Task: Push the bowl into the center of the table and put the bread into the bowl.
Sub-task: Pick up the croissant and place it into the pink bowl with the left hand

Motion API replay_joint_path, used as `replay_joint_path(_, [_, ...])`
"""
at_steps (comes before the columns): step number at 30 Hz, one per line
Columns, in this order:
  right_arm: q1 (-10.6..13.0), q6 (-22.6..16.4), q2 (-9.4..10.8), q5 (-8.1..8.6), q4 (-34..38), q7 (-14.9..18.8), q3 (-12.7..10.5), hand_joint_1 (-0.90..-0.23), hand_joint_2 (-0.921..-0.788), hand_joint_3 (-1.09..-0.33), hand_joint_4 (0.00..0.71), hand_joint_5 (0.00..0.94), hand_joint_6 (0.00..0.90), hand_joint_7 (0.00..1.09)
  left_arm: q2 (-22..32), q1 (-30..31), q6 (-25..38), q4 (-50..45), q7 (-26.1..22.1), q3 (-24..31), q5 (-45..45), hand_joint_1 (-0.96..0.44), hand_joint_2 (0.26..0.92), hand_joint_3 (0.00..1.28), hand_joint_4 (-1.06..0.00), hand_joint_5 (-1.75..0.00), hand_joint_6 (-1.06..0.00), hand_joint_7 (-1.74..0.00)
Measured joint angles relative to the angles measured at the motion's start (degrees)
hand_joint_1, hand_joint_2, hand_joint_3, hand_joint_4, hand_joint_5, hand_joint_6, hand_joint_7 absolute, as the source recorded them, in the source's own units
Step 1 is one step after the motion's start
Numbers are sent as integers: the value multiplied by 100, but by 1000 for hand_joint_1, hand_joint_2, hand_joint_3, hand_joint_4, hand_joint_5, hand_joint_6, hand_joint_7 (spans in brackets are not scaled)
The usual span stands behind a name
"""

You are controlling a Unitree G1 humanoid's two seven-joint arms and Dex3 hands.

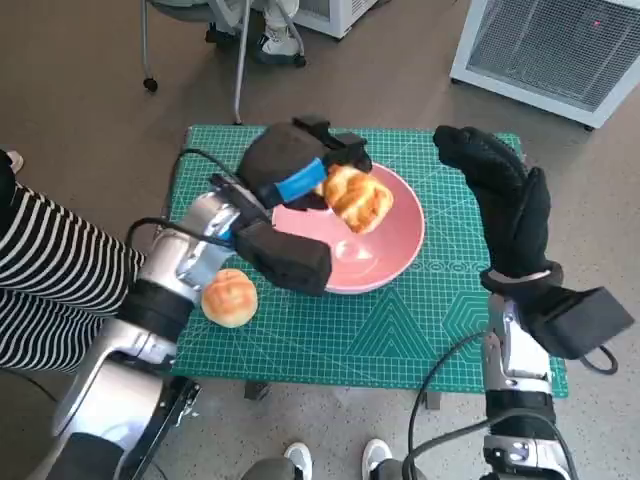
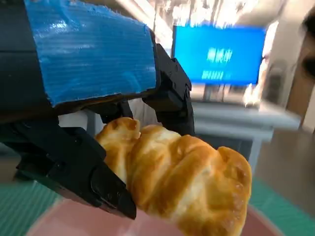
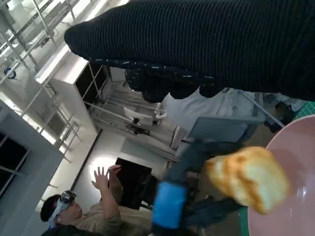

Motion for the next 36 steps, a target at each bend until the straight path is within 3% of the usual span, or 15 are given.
replay_joint_path(6, [61, 0, 0, 53, -16, 14, -10, -788, -921, -756, 205, 2, 53, 538, -221, -158, 60, 515, -52, -146, 75, -1, 921, 66, -721, -1158, -597, -1162])
replay_joint_path(10, [97, 0, 0, 73, -44, 13, -11, -787, -921, -756, 206, 2, 53, 538, -364, -223, 76, 841, -148, -249, 85, -1, 921, 171, -561, -1258, -512, -1315])
replay_joint_path(11, [105, 1, 0, 76, -53, 13, -11, -787, -921, -756, 206, 2, 53, 538, -397, -234, 76, 928, -237, -261, 72, -18, 894, 166, -501, -1119, -468, -1198])
replay_joint_path(13, [114, 1, 0, 81, -69, 12, -10, -787, -921, -756, 207, 2, 53, 537, -442, -245, 84, 1033, -485, -261, 25, -52, 843, 102, -418, -525, -427, -695])
replay_joint_path(14, [121, 2, 0, 89, -84, 11, -11, -787, -921, -756, 207, 2, 53, 537, -470, -248, 114, 1096, -703, -248, -43, -57, 832, 73, -387, -337, -426, -513])
replay_joint_path(16, [130, 3, 0, 95, -118, 9, -9, -786, -921, -756, 208, 3, 53, 537, -511, -250, 196, 1171, -1101, -211, -197, -53, 794, 32, -249, -138, -354, -277])
replay_joint_path(18, [135, 5, 0, 95, -147, 3, -9, -787, -921, -756, 209, 3, 53, 537, -524, -251, 282, 1181, -1463, -183, -301, -54, 775, 17, -187, -70, -326, -174])
replay_joint_path(24, [145, 11, 2, 94, -193, -44, -6, -787, -921, -755, 211, 4, 55, 536, -421, -249, 359, 996, -2056, -86, -460, -143, 742, 3, -99, -8, -263, -48])
replay_joint_path(31, [150, 15, 2, 94, -205, -73, -3, -786, -921, -755, 211, 3, 56, 534, -308, -252, 397, 797, -2161, -19, -558, -160, 736, 1, -84, -1, -256, -26])
replay_joint_path(36, [175, 18, 81, 62, -249, -140, 35, -782, -921, -757, 211, 3, 55, 533, 137, 143, 49, -61, -2646, 359, -1081, -157, 726, 0, -57, 0, -243, -13])
